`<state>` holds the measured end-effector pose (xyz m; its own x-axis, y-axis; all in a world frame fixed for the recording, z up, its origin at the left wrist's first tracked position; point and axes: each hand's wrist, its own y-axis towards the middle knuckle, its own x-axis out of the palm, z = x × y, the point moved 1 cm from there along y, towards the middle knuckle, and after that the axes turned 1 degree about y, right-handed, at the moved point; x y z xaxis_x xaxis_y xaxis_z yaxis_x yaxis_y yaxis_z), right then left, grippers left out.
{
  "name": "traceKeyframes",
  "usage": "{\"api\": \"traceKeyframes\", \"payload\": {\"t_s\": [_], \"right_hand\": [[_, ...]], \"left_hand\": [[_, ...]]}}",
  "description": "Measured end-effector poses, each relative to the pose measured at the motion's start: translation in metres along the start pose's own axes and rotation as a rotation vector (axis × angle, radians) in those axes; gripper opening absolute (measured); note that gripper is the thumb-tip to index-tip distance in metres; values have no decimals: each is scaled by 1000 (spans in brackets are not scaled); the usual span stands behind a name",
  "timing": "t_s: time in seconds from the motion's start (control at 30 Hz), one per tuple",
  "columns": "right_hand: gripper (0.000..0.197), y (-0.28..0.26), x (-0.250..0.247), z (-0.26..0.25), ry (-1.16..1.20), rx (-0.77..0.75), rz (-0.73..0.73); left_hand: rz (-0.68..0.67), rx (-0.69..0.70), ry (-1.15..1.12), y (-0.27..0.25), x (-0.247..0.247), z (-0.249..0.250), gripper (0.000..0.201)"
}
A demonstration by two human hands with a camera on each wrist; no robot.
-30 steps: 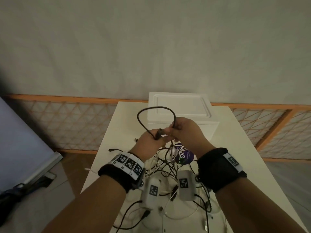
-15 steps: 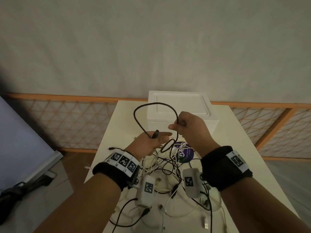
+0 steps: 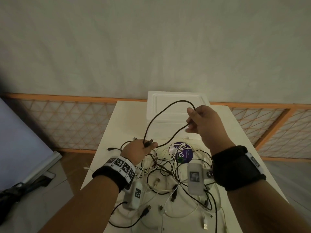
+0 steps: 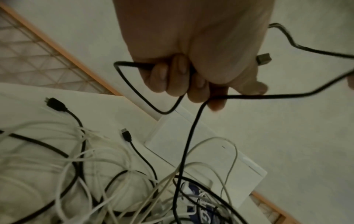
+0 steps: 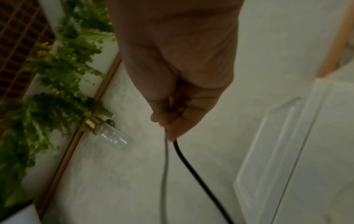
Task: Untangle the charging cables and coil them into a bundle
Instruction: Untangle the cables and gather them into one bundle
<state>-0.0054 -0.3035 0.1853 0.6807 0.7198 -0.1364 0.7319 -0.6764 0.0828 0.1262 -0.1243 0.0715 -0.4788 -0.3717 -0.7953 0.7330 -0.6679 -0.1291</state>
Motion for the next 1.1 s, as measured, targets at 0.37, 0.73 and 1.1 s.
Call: {"api": "traceKeyframes", "payload": {"t_s": [0.37,0.73,1.1], "right_hand": [[24,-8,31,-17,352,-44,-86],[27,-28,64,52,-219,-183,-474],[27,-14,34,126,-882,84,-451]], "left_hand": [[-174,251,-649,-26,-39,53,27],[143,372,-431,-20,-64,72,26],[527,354,-351,-8,-114,75,27]]}}
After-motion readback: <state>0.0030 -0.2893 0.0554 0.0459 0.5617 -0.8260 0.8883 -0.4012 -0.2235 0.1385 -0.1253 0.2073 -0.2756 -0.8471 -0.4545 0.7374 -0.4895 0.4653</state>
